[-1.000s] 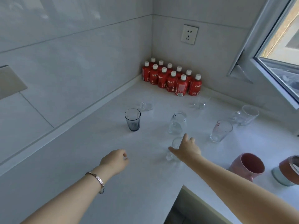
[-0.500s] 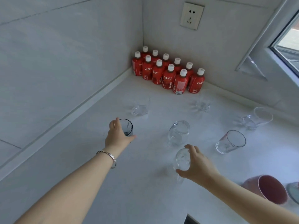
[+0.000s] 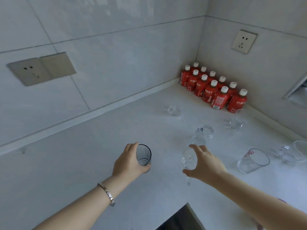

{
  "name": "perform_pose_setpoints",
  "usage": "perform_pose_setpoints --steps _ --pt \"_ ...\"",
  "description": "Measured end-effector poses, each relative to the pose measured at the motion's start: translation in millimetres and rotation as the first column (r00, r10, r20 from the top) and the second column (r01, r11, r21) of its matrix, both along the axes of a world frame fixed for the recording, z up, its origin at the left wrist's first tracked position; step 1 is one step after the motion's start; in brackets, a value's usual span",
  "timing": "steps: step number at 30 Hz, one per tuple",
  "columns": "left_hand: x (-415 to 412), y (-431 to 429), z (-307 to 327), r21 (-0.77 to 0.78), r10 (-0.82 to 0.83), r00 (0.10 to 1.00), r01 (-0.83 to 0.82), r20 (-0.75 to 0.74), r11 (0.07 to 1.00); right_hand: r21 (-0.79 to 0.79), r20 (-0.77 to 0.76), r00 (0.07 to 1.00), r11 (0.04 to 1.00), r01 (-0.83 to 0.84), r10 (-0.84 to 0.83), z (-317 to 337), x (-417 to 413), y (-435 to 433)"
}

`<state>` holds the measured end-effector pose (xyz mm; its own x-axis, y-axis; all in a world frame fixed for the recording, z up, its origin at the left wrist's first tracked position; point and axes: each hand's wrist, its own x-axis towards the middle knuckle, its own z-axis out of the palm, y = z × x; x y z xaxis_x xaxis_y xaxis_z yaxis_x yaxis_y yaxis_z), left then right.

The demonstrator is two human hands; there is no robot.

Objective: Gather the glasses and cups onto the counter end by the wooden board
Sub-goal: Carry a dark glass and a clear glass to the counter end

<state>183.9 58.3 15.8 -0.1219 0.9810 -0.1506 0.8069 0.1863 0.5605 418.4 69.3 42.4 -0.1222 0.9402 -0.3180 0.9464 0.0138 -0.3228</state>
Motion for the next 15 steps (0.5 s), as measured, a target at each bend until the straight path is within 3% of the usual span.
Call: perform_pose_setpoints --steps 6,11,15 --pt "-47 -132 24 0.027 0.302 0.953 -0.302 0.029 0.953 -0.004 -0.035 0.948 0.948 -0.318 0.317 19 -66 -45" --pt "-112 -229 42 0.021 0.531 0.846 -0.533 0.048 0.846 -0.041 -0.066 0.820 0.820 -0.571 0.568 27 -161 -98" --pt "-176 -304 47 0.020 0.636 0.771 -0.636 0.010 0.771 -0.019 -0.071 0.731 0.731 -0.682 0.679 31 -243 -146"
